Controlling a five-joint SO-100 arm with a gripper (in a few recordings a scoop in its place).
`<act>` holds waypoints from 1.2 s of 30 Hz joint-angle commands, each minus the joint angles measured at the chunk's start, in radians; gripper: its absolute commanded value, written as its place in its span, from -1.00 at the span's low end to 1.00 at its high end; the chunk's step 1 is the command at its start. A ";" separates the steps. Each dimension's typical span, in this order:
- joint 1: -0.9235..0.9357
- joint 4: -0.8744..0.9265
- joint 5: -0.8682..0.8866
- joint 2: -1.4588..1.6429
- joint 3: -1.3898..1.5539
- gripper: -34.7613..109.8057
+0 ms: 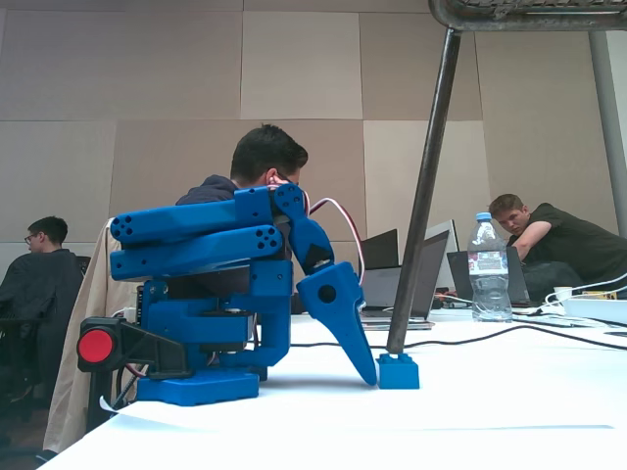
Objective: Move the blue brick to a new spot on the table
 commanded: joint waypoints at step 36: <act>0.138 -0.247 -0.259 -1.114 -0.658 -0.11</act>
